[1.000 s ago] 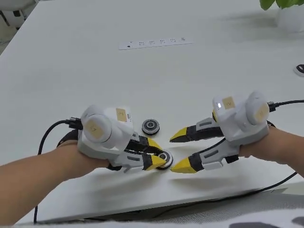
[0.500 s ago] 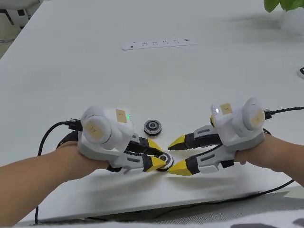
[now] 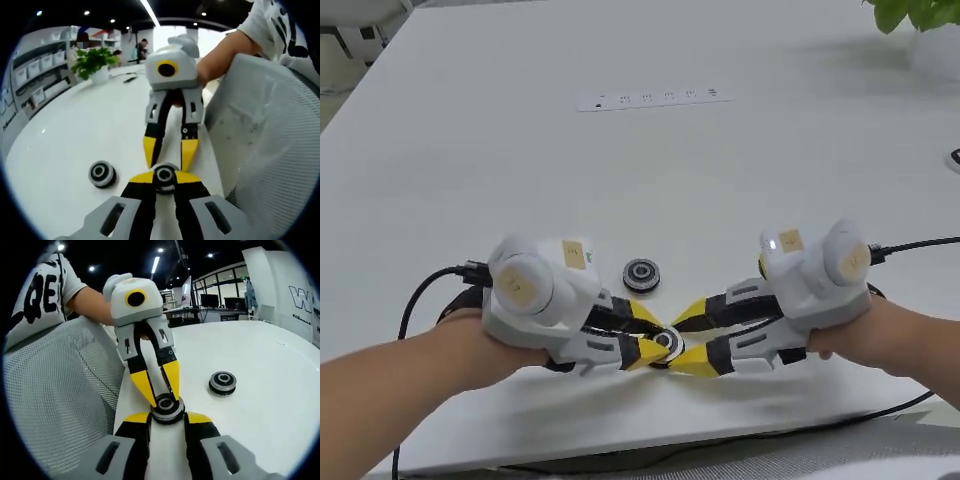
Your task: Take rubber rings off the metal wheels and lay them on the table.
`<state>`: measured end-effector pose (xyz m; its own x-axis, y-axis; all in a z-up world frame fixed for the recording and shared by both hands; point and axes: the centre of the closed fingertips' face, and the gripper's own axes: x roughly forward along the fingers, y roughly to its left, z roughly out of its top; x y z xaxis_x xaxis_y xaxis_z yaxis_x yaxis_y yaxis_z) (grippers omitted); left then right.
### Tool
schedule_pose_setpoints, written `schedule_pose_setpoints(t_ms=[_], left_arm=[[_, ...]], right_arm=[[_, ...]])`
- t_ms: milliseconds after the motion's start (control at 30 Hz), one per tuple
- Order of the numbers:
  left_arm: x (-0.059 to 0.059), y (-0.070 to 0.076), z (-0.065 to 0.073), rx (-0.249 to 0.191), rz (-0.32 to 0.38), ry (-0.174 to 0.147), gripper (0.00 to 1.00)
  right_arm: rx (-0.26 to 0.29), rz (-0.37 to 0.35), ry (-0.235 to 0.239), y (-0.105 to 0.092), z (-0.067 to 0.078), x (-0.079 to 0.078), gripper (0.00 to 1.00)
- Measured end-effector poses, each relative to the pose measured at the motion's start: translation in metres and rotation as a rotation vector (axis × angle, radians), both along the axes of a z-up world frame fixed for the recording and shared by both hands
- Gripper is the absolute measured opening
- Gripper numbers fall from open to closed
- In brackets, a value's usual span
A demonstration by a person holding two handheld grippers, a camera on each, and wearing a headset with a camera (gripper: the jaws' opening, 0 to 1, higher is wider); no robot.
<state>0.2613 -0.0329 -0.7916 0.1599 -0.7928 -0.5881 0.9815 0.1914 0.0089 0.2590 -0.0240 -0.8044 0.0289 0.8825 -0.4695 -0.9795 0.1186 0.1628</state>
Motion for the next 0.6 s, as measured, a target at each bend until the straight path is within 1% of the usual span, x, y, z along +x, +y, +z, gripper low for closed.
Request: schedule_pose_setpoints(t_ms=[367, 600], left_arm=[[-0.0001, 0.0006, -0.0002, -0.004, 0.002, -0.003, 0.13], [-0.0002, 0.0011, -0.0002, -0.005, 0.004, -0.007, 0.13]], right_arm=[[-0.002, -0.009, 0.013, -0.005, -0.0005, -0.0002, 0.18], [0.001, -0.022, 0.043, -0.0083, -0.0012, 0.0, 0.15]])
